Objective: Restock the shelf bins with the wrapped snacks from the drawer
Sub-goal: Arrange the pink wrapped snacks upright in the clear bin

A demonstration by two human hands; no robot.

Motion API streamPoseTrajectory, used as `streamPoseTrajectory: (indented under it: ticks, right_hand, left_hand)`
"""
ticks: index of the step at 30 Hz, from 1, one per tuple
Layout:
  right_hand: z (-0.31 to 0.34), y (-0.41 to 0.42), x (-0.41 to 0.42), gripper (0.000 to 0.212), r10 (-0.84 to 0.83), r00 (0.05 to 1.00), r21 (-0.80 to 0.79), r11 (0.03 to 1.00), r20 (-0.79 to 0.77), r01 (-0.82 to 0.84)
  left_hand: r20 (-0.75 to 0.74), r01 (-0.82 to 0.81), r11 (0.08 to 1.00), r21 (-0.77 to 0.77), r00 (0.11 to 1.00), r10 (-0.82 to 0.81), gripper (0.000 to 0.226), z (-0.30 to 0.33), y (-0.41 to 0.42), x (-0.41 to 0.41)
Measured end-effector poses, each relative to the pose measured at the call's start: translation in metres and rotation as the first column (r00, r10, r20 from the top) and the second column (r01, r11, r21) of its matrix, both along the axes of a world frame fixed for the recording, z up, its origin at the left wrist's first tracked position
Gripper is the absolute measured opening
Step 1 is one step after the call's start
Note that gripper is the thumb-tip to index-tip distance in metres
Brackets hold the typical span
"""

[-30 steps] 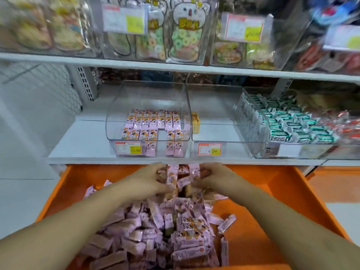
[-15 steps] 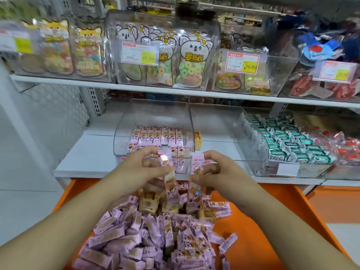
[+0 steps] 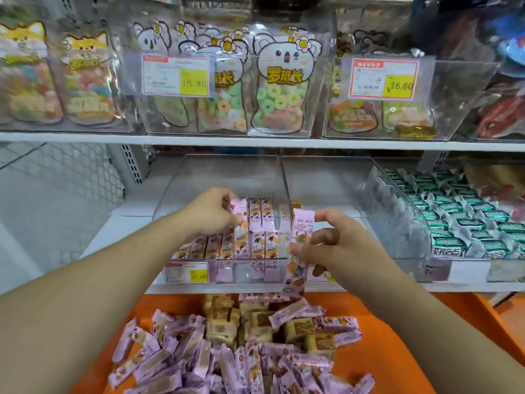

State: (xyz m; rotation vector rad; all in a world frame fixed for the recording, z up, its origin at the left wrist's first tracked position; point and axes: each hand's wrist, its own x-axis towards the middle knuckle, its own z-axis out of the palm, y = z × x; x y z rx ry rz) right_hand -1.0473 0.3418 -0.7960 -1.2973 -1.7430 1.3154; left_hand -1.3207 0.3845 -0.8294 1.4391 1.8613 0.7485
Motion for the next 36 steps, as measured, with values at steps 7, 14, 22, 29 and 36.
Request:
streamPoseTrajectory:
  ticks: [7,14,22,29,36]
  right_hand:
    - [-0.009,0.009,-0.002,0.036,0.016,1.000,0.000,1.000,0.025,-0.016]
    - [-0.006,0.004,-0.001,0.036,0.009,1.000,-0.001,1.000,0.021,-0.009]
    - [-0.003,0.000,0.000,0.036,0.004,1.000,-0.008,1.000,0.030,-0.004]
    - [-0.004,0.002,-0.002,0.040,-0.003,0.999,0.000,1.000,0.032,0.004]
    - [-0.007,0.003,0.001,0.038,-0.007,0.999,-0.008,1.000,0.050,0.008]
  left_hand:
    - [-0.196,0.084,0.993,-0.088,0.976,-0.100,0.031,-0.026,0.013,0.005]
    - [-0.378,0.149,0.985,-0.082,0.910,-0.169,0.048,-0.048,0.010,0.003]
    - [-0.485,0.419,0.883,-0.211,0.739,-0.467,0.067,-0.044,0.008,0.012]
    - [-0.415,0.546,0.789,-0.283,0.671,-0.614,0.047,-0.029,0.013,0.030]
    - [-0.449,0.523,0.808,-0.273,0.673,-0.587,0.042,-0.025,0.011,0.026]
